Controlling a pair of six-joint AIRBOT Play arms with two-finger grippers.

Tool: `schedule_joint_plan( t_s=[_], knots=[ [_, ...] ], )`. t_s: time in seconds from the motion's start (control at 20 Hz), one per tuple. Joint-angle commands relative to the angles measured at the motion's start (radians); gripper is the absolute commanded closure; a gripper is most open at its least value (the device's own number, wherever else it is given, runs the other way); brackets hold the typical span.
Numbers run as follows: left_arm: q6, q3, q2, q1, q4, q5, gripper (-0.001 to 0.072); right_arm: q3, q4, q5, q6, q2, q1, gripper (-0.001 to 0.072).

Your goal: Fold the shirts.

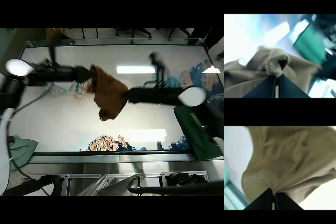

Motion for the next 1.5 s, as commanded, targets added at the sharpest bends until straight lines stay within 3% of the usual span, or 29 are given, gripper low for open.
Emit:
schedule_joint_plan(
  t_s=[0.0,0.2,0.3,0.5,0.85,1.0,1.1,1.15,1.2,1.25,1.4,1.45],
  knots=[
    [-0.006,0.306,0.183,0.027,0.013,-0.038,0.0696,0.301,0.001,0.019,-0.043,0.085,-0.049,0.0697],
    [-0.052,0.492,0.33,0.066,0.203,-0.034,0.0696,0.496,0.0,0.019,-0.044,0.129,-0.049,0.0697],
    [-0.063,0.423,0.406,0.103,0.245,-0.036,0.0696,0.509,-0.008,0.024,-0.043,0.135,-0.049,0.0697],
    [-0.062,0.165,0.463,0.145,0.243,-0.034,0.0695,0.509,-0.173,0.102,0.006,0.033,-0.049,0.0697],
    [-0.062,-0.132,0.183,0.086,0.246,0.056,0.0695,0.509,-0.296,0.148,-0.026,-0.45,-0.068,0.0697],
    [-0.074,-0.172,0.012,0.112,0.246,0.048,0.0695,0.51,-0.257,0.143,-0.025,-0.649,-0.132,0.0697],
    [-0.105,-0.172,-0.08,0.146,0.244,0.042,0.0695,0.51,-0.152,0.146,-0.026,-0.727,-0.194,0.0695],
    [-0.104,-0.172,-0.113,0.158,0.244,0.04,0.0695,0.51,-0.108,0.158,-0.026,-0.743,-0.222,0.0621],
    [-0.104,-0.172,-0.145,0.167,0.244,0.034,0.0696,0.51,-0.092,0.179,-0.026,-0.746,-0.246,0.0388],
    [-0.104,-0.172,-0.17,0.173,0.245,0.029,0.0695,0.51,-0.093,0.208,-0.026,-0.74,-0.269,0.0253],
    [-0.104,-0.172,-0.231,0.198,0.246,0.02,0.0695,0.509,-0.093,0.412,-0.025,-0.684,-0.363,0.0254],
    [-0.104,-0.172,-0.245,0.208,0.246,0.013,0.0695,0.507,-0.095,0.492,-0.023,-0.66,-0.397,0.0319]
  ],
)
